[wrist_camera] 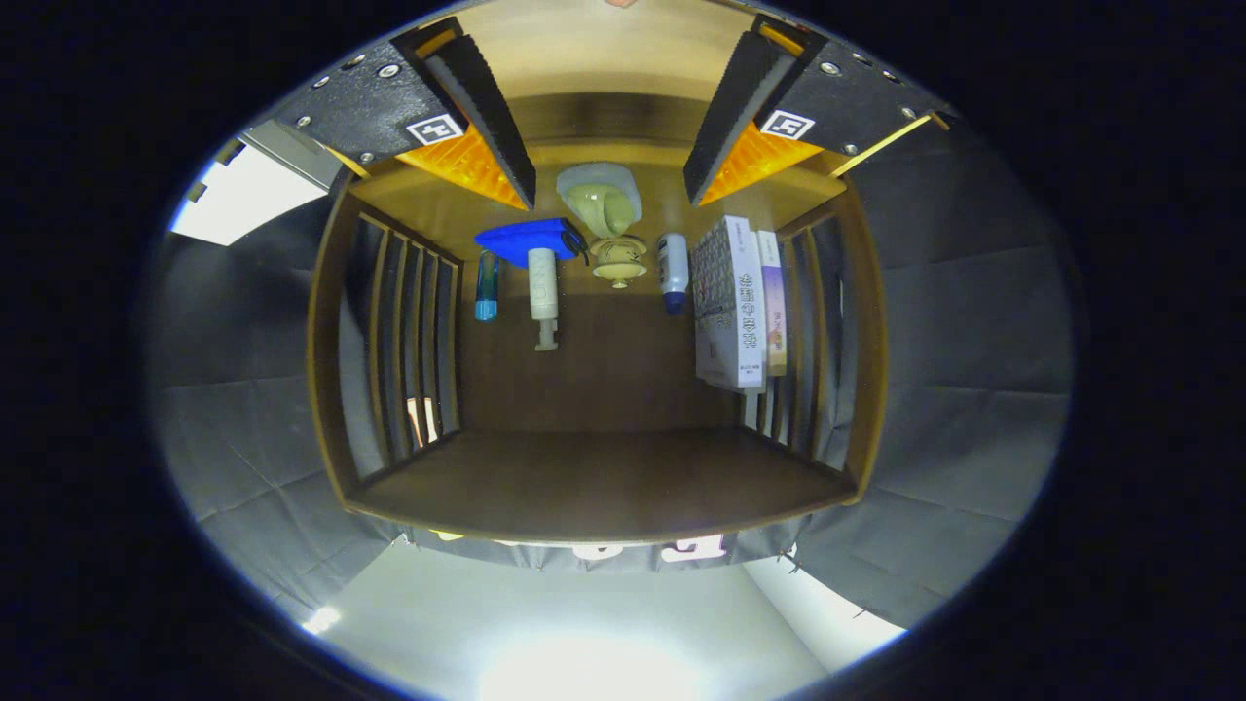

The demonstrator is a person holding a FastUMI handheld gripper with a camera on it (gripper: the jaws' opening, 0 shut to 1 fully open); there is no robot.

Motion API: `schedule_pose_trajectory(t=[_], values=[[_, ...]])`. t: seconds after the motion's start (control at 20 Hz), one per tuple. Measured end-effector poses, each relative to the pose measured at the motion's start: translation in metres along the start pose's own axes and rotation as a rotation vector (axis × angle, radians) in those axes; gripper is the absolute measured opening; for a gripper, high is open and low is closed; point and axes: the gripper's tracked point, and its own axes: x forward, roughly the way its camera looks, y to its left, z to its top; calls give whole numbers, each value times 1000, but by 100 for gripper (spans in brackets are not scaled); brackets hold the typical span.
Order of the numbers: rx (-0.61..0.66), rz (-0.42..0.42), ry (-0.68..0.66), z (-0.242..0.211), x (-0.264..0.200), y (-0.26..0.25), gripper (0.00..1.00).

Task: Pull open the drawer, take out the items inside it, and place them on the countertop above the cabinet.

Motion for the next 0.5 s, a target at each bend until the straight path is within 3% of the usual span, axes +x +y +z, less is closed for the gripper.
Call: schedule_pose_trajectory(t=[0.25,0.5], values=[[2,-5,3,-36,-71,7,95],[-90,6,57,-76,-104,16,95]])
